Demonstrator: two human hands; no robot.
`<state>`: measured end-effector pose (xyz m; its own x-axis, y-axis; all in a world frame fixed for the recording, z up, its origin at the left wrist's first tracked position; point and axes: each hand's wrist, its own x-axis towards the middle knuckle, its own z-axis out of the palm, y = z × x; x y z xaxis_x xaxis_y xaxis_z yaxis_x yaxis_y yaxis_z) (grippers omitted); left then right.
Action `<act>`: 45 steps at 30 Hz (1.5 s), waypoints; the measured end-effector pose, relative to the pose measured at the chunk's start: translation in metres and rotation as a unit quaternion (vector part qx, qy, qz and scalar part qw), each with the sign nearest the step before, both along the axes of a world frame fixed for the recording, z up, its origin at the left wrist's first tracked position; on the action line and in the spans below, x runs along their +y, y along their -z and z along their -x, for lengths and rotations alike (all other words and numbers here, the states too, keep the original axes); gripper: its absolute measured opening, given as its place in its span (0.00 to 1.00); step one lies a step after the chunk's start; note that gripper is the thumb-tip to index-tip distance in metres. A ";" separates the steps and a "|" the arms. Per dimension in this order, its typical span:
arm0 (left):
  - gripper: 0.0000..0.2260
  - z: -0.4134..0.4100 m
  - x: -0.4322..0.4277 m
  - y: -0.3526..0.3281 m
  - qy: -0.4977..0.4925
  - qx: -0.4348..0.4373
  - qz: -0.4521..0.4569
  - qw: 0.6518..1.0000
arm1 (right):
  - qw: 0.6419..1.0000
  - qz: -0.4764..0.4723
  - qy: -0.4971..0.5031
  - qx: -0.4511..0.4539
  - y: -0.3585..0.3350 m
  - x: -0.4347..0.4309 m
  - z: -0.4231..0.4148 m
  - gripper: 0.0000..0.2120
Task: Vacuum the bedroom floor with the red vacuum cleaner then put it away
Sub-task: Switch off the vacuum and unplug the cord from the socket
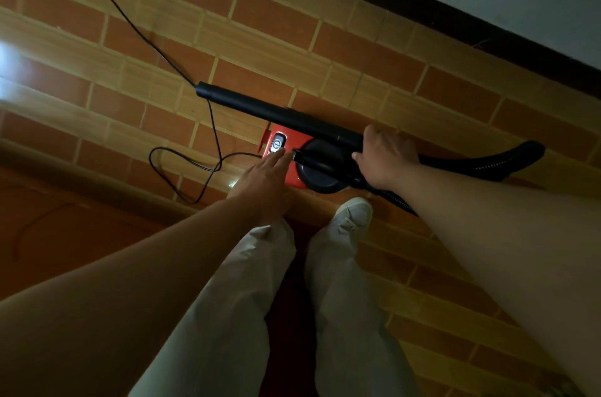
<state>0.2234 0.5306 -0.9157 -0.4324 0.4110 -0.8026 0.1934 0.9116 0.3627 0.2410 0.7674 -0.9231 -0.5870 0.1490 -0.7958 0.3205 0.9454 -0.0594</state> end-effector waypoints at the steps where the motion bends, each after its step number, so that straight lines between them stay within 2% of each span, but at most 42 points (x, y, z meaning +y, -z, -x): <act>1: 0.38 0.001 0.001 0.003 -0.003 -0.001 -0.001 1.000 | 1.000 0.003 0.002 -0.001 0.004 0.002 -0.001 0.17; 5: 0.37 0.004 0.006 0.025 0.002 -0.012 -0.003 1.000 | 1.000 0.011 0.015 -0.006 0.021 0.004 -0.002 0.17; 11: 0.35 0.014 0.016 0.058 0.063 -0.007 -0.032 0.997 | 1.000 0.000 0.026 -0.015 0.043 -0.004 -0.003 0.17; 13: 0.34 0.019 0.019 0.065 0.078 0.025 -0.058 0.995 | 1.000 -0.003 0.023 -0.012 0.050 -0.008 -0.003 0.17; 16: 0.31 0.024 0.022 0.074 0.096 0.130 -0.100 0.982 | 1.000 0.000 0.024 -0.010 0.058 -0.011 -0.003 0.17; 19: 0.36 0.028 0.025 0.086 0.124 0.190 -0.083 0.970 | 1.000 0.006 0.029 -0.009 0.063 -0.012 -0.005 0.17; 23: 0.45 0.031 0.032 0.103 0.199 0.155 -0.038 0.967 | 0.999 0.022 0.034 -0.023 0.070 -0.013 -0.009 0.18; 25: 0.48 0.030 0.036 0.109 0.249 0.140 -0.017 0.958 | 0.998 0.036 0.042 -0.033 0.072 -0.014 -0.013 0.23; 28: 0.43 0.030 0.042 0.119 0.267 0.146 -0.011 0.952 | 0.997 0.059 0.030 -0.029 0.077 -0.017 -0.020 0.36; 30: 0.40 0.030 0.044 0.125 0.272 0.155 -0.009 0.950 | 0.998 0.061 0.013 -0.004 0.080 -0.018 -0.025 0.41; 32: 0.40 0.028 0.043 0.129 0.282 0.162 -0.005 0.946 | 0.998 0.052 -0.006 0.020 0.081 -0.018 -0.028 0.39; 37: 0.36 0.023 0.046 0.129 0.299 0.180 0.004 0.937 | 0.996 0.034 -0.048 0.062 0.082 -0.019 -0.033 0.27; 45: 0.32 0.044 0.080 0.126 0.286 0.210 -0.011 0.935 | 0.997 0.000 -0.011 0.074 0.080 -0.003 -0.016 0.24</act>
<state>0.1789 0.6104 -1.0414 -0.4119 0.6860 -0.5998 0.7771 0.6082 0.1619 0.2569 0.7646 -1.0032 -0.7013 0.1349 -0.7000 0.2876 0.9520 -0.1047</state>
